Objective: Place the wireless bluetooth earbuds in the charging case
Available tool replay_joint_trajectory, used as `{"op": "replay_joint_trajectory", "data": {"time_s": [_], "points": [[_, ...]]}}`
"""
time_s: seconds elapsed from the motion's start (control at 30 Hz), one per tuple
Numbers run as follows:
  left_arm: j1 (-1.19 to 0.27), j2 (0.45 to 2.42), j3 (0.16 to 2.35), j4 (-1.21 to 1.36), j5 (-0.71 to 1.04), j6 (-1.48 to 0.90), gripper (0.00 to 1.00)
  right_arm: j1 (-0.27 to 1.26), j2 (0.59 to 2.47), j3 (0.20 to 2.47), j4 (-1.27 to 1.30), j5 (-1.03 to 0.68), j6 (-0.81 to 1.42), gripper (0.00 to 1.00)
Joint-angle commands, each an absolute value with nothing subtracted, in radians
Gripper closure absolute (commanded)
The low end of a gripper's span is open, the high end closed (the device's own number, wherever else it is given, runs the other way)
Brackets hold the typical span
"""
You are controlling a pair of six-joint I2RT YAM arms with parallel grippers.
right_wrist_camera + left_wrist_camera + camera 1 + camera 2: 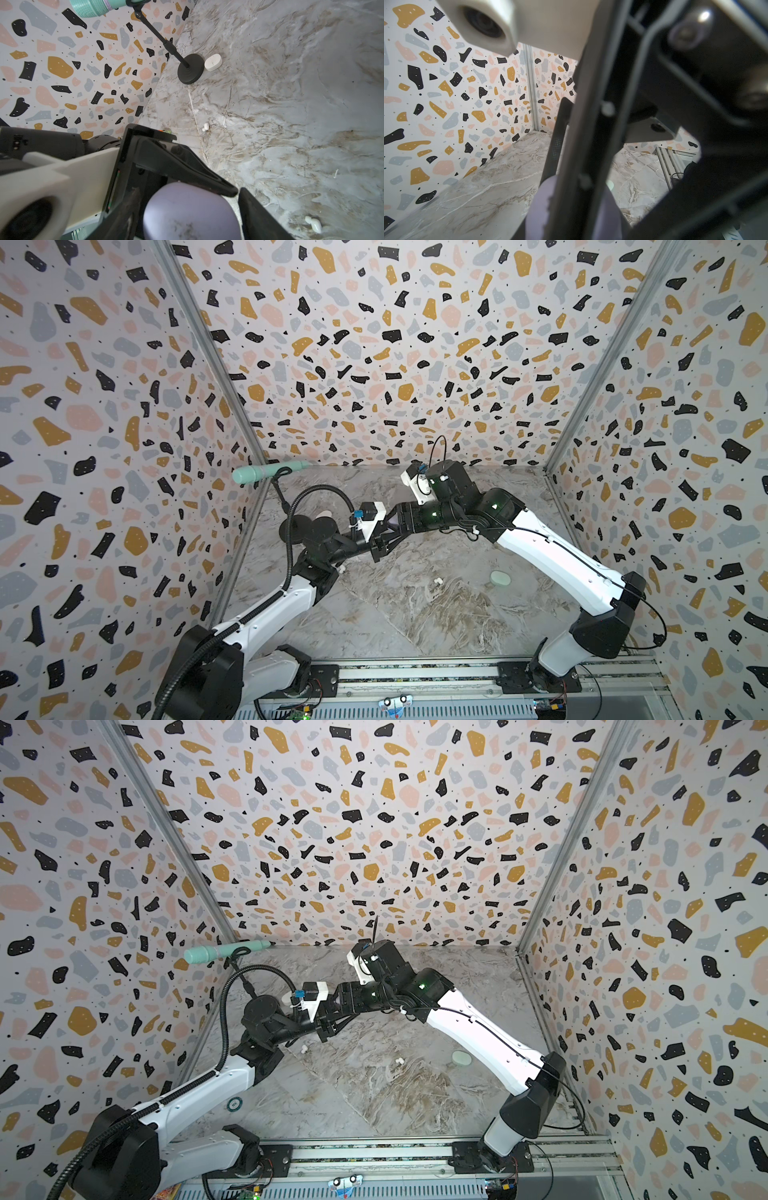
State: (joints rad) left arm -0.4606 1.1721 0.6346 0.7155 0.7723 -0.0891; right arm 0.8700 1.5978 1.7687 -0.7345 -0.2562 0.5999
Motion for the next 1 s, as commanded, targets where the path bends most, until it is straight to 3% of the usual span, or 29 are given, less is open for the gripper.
{"op": "replay_joint_trajectory", "data": {"time_s": [0.0,0.53,0.6,0.77,0.8,0.97], "points": [[-0.462,1.152,0.662,0.753,0.769,-0.072,0.71,0.876,1.589,1.810,-0.779,-0.237,0.586,0.28],[-0.462,1.152,0.665,0.741,0.764,-0.069,0.69,0.876,1.595,1.802,-0.776,-0.239,0.583,0.46],[-0.462,1.155,0.670,0.725,0.754,-0.068,0.61,0.874,1.587,1.792,-0.765,-0.231,0.585,0.46],[-0.462,1.159,0.677,0.678,0.702,-0.076,0.07,0.818,1.535,1.704,-0.714,-0.210,0.589,0.46],[-0.462,1.156,0.677,0.665,0.688,-0.076,0.00,0.800,1.519,1.676,-0.698,-0.211,0.590,0.46],[-0.462,1.134,0.675,0.527,0.587,-0.073,0.00,0.682,1.431,1.508,-0.630,-0.204,0.582,0.47]]}}
